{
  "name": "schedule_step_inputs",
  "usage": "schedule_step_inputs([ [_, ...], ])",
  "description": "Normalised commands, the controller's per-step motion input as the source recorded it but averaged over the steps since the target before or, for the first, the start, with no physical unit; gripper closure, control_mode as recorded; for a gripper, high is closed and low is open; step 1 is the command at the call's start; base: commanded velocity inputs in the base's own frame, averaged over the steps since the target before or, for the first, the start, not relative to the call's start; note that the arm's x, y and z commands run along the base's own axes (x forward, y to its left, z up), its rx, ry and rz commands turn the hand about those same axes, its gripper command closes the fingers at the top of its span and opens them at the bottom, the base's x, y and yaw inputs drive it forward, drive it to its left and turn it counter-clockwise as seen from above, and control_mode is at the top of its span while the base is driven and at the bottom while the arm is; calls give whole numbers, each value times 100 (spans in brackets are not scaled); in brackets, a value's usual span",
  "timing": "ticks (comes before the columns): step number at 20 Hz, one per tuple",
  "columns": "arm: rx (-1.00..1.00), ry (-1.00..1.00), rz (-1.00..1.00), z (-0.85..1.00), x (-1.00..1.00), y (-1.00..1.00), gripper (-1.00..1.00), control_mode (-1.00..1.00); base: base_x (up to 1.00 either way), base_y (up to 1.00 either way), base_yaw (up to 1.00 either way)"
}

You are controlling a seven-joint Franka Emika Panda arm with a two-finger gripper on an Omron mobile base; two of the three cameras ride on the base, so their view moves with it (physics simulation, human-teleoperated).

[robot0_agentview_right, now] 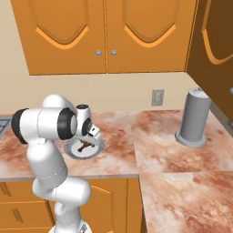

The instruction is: Pick up the knife from the drawer and place it on the cutting board. Then place the meat from the plate to the cutting board.

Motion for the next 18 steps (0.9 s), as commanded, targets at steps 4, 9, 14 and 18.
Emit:
schedule_step_inputs([
  [4, 0, 0, 0, -66, 0, 0, 100, -100, 0, 0, 0],
  [9, -1, -5, 0, -53, -9, 0, 100, -100, 0, 0, 0],
  [14, 0, -18, 0, 0, -31, -3, 100, -100, 0, 0, 0],
  [18, 0, -14, 0, 1, -31, 0, 100, -100, 0, 0, 0],
])
